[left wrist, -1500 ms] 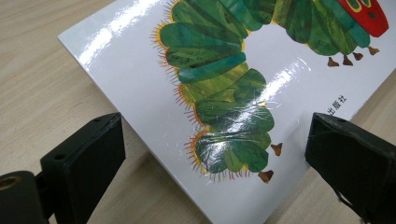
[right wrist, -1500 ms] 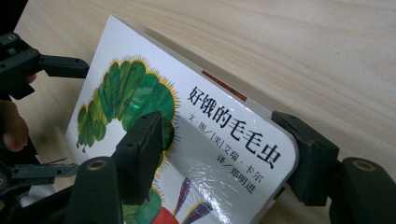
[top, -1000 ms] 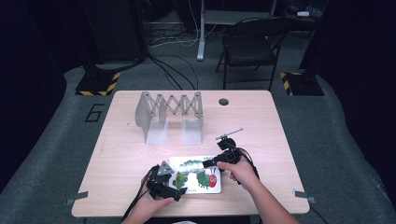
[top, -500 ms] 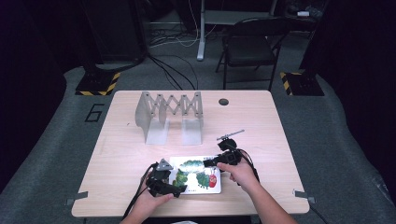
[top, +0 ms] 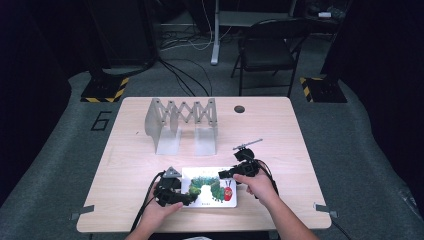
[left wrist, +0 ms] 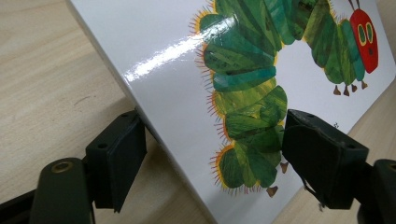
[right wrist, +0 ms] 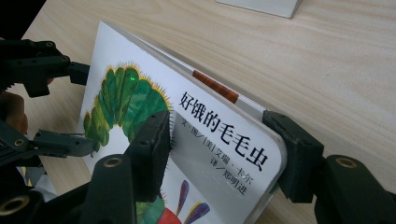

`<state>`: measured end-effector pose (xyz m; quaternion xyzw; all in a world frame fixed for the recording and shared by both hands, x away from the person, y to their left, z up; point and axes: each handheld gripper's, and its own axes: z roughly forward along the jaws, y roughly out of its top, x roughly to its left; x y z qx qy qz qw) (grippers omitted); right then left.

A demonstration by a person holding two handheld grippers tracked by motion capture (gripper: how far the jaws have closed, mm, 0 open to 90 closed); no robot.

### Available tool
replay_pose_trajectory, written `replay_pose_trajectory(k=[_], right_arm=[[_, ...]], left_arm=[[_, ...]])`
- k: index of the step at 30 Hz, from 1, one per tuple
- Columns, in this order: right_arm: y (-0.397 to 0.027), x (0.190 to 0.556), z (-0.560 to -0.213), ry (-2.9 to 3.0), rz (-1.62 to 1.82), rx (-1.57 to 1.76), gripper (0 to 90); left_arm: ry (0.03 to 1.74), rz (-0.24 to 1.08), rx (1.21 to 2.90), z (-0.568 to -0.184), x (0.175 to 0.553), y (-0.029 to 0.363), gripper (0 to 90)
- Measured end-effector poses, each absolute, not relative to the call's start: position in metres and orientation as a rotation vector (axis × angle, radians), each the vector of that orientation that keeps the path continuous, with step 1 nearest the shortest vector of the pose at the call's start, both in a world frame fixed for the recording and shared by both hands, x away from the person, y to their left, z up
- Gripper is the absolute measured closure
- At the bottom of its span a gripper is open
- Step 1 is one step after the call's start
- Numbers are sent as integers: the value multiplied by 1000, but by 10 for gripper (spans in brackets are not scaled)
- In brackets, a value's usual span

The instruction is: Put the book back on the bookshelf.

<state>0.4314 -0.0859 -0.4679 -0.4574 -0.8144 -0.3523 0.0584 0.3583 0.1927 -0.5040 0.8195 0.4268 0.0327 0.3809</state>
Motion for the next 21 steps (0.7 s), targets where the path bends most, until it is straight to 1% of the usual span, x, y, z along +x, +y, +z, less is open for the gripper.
replay_pose_trajectory(k=[7, 8, 11, 16, 21], right_arm=[[-86, 429, -460, -2486, -1098, -1389, 448], [-86, 429, -459, -2492, -1103, -1384, 449], [-84, 427, -456, -2501, -1110, -1391, 450], [-82, 424, -450, -2513, -1137, -1379, 461], [-79, 421, -443, -2550, -1152, -1357, 464]], left_arm=[[1110, 135, 2063, -498, 357, 195, 314], [1097, 132, 2082, -496, 357, 196, 324], [1109, 138, 2063, -494, 358, 198, 350], [1110, 196, 2057, -489, 358, 202, 411], [1119, 225, 2051, -483, 358, 206, 464]])
